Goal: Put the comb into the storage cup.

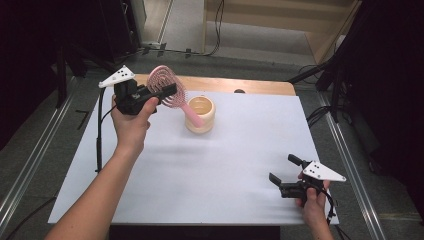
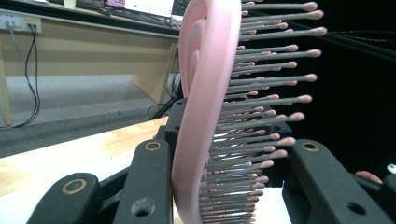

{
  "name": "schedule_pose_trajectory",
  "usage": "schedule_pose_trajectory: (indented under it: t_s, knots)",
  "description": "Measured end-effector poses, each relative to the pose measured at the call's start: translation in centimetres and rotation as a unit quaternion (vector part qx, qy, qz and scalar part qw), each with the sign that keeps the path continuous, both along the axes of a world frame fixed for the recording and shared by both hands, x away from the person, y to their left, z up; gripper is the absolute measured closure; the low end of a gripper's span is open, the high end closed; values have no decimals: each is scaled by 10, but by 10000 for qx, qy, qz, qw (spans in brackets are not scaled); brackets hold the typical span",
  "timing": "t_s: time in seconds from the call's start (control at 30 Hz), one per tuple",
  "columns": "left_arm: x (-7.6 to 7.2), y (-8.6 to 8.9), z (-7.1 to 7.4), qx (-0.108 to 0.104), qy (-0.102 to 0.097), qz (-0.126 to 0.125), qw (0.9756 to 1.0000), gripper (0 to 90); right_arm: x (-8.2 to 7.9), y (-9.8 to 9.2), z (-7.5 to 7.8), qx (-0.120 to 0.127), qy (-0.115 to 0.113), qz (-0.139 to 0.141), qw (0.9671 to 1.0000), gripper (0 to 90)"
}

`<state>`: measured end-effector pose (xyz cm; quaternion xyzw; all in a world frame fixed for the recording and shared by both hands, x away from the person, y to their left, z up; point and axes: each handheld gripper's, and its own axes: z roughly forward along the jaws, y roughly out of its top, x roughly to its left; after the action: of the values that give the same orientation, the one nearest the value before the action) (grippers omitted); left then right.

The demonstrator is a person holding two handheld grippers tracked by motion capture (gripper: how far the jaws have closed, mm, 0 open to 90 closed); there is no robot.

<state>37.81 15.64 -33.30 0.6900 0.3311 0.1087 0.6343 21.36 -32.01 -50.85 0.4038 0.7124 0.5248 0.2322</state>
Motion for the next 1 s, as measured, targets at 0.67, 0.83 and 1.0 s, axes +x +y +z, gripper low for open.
schedule_pose_trajectory:
  t_s: [0.67,0.83,1.0]
  knots:
    - [23,-9,3,18,-169,113,9998,644,-8,-23,-2,28,-6,-137,9999,0]
    - [31,-9,4,-67,-141,200,9997,644,-8,-21,-3,14,10,-100,9999,0]
    - [36,-11,1,-76,-108,293,9995,643,-7,-22,-3,33,14,-101,9999,0]
